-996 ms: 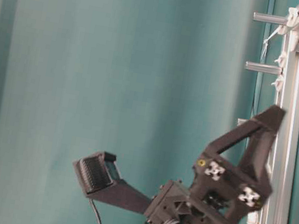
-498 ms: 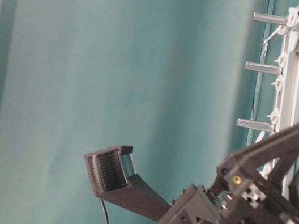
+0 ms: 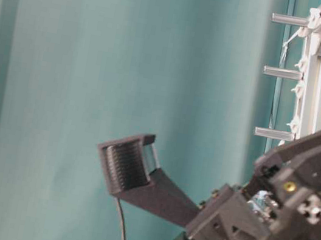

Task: Insert the wire through the string loop located on the right side.
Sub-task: 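Move the left gripper to the loop and grasp the protruding plug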

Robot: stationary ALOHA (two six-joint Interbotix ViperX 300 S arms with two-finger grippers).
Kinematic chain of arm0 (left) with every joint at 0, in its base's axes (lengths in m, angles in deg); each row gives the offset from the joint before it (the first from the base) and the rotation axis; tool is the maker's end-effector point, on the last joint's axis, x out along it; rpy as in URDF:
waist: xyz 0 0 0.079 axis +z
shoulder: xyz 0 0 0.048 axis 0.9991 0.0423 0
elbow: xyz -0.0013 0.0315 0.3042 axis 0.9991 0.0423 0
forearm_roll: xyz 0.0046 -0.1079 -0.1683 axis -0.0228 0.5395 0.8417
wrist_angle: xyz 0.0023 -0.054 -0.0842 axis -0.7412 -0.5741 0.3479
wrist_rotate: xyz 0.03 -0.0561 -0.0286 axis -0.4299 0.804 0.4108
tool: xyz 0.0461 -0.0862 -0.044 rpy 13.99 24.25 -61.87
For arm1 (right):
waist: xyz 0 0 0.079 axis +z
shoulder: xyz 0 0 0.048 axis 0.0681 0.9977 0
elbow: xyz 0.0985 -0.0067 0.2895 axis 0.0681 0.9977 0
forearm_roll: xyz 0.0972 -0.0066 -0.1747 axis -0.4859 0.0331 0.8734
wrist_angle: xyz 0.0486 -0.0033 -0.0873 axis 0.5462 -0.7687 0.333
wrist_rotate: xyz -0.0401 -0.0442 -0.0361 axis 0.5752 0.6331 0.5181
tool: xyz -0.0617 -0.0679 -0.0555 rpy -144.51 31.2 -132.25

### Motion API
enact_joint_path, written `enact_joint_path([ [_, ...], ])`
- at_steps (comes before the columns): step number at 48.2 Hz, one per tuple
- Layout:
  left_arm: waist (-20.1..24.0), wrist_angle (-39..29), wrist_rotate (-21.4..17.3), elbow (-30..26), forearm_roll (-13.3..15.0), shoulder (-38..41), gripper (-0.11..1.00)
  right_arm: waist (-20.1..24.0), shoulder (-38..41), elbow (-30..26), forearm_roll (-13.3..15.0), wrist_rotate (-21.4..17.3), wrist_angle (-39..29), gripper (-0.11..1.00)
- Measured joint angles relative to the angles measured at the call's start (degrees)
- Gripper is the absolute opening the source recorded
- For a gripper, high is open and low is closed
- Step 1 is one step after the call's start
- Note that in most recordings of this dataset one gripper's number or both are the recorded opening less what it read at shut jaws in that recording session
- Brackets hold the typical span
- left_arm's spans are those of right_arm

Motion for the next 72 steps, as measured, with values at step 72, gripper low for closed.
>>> enact_joint_path([
  [72,1.2,-0.3,-0.1,-21.6,-0.1,14.2,0.76,-0.2,0.1,-0.1,0.0,0.0,0.7,0.11],
])
